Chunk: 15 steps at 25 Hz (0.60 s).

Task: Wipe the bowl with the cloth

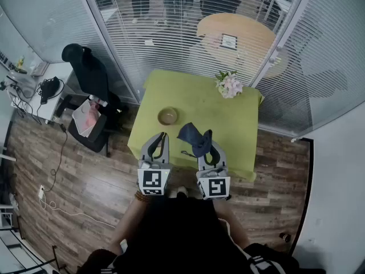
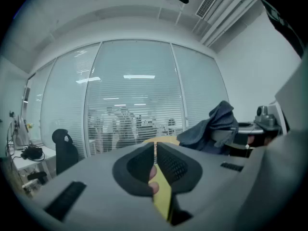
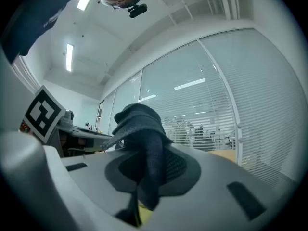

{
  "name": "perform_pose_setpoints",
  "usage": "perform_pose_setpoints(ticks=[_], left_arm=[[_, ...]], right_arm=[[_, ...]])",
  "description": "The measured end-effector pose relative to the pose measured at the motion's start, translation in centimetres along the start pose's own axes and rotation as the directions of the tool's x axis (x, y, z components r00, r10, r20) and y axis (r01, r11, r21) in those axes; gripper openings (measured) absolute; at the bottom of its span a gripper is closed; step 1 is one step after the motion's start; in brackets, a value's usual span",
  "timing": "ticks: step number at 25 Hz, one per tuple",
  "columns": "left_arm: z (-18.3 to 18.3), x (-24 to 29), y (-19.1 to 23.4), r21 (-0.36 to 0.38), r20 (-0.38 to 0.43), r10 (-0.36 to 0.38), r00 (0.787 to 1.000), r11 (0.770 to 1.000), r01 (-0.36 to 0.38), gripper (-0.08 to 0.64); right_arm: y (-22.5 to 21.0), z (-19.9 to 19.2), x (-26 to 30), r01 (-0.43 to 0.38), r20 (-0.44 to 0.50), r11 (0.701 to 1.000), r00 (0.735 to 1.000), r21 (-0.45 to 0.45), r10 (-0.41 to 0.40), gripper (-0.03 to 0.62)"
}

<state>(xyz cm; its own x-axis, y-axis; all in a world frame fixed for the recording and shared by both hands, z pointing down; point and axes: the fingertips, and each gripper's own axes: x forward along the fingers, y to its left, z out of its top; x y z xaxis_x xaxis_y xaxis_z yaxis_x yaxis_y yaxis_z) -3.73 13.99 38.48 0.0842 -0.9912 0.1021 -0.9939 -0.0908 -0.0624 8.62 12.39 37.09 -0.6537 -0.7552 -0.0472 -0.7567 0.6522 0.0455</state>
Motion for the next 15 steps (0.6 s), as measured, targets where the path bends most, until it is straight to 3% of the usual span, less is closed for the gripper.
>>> perform_pose_setpoints(ticks=[4,8,15], left_arm=[[0.3,0.2,0.7,-0.008,-0.004,0.017,1.0,1.0,-0.017,0.023],[-0.7,-0.1,1.4,-0.02,-0.028,0.036,0.999,0.999,-0.037,0.023],[-3.0,0.8,4.4,-0.064,-0.075,0.062,0.995,0.996,-0.067,0.023]], right_arm=[[0.3,0.1,0.7,-0.022,0.0,1.0,1.0,0.004,0.022,0.046],[0.7,-0.5,1.1,-0.066,-0.005,0.995,0.998,0.079,0.066,0.052],[1.5,-1.8,3.5,-0.1,-0.061,0.994,0.993,0.046,0.103,0.055]])
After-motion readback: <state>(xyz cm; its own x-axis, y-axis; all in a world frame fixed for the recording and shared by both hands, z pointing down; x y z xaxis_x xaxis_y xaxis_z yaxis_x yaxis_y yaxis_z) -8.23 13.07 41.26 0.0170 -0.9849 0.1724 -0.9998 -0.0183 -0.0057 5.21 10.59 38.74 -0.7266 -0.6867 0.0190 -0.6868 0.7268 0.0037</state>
